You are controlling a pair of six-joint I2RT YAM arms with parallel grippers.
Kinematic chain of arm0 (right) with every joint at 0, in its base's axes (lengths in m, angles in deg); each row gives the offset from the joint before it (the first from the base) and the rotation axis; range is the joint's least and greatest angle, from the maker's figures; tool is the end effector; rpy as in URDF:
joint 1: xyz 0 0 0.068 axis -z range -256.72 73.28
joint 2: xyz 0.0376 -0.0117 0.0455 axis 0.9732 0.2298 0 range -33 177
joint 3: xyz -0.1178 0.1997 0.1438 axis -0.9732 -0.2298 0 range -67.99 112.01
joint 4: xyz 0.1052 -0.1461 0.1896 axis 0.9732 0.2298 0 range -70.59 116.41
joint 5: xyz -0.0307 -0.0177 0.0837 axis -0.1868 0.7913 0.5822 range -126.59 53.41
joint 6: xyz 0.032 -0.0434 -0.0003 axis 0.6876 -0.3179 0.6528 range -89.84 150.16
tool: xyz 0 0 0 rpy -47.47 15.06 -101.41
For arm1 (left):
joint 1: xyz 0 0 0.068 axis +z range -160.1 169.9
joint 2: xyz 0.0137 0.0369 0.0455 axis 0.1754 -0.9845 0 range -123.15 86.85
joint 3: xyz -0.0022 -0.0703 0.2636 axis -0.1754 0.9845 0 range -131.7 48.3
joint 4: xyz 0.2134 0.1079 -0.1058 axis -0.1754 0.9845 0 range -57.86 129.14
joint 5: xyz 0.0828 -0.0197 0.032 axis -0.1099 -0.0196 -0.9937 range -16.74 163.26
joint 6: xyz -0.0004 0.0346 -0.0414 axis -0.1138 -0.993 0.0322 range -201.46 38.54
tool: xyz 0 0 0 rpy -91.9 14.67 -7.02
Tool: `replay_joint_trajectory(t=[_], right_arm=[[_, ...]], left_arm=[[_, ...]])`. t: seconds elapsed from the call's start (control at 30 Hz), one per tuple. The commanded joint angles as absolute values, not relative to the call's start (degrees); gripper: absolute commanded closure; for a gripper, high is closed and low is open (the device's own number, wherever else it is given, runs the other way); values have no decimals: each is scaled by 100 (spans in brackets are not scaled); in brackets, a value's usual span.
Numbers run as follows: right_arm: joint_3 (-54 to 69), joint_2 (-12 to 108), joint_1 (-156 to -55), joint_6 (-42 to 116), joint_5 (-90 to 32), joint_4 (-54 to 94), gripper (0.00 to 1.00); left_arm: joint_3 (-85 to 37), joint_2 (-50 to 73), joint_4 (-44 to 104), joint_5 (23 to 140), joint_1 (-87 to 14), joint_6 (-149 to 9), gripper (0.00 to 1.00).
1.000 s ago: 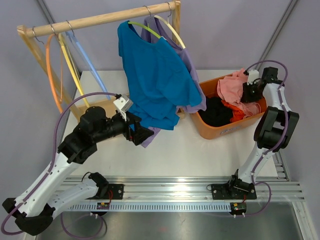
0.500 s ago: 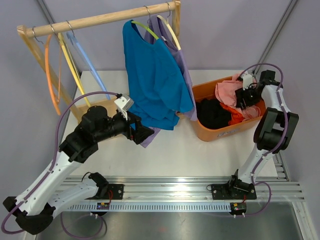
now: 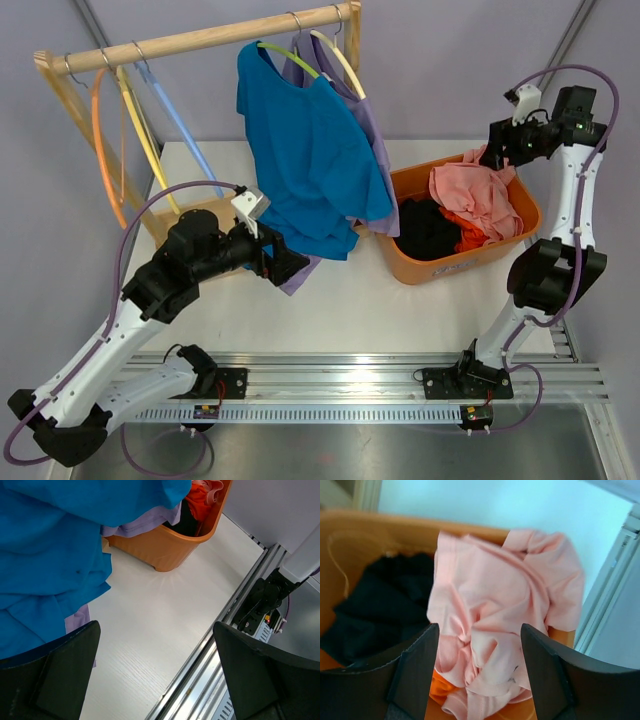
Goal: Remove the t-shirt from the hanger
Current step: Place the tshirt into the basket
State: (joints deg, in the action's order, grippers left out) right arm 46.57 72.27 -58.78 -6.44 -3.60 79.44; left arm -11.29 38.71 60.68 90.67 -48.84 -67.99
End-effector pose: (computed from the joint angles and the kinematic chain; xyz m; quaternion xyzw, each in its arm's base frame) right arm 0.3745 -0.1009 0.3864 -0.2406 0.8757 0.0902 0.4088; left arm 0.1301 -0.1180 0.3858 0.2617 0.7561 -0.3678 0.4738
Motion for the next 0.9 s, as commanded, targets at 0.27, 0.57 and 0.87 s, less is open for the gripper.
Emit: replay_joint_trajectory(t=[0.27,0.57,0.87], right_arm=[[5865,8414,-5993,1013,-1049,7143,25],[5998,8925,-6037,907,-1558,6784,34],[6016,9171,-6107,1038,-1840,6546,65]], left_arm=[[-1279,3948,5588,8715,-4913,-6687,1],[-1182,4027,5570,8680,-4913,-6573,1],[-1173,4010,5579,8645,-4913,-6546,1]])
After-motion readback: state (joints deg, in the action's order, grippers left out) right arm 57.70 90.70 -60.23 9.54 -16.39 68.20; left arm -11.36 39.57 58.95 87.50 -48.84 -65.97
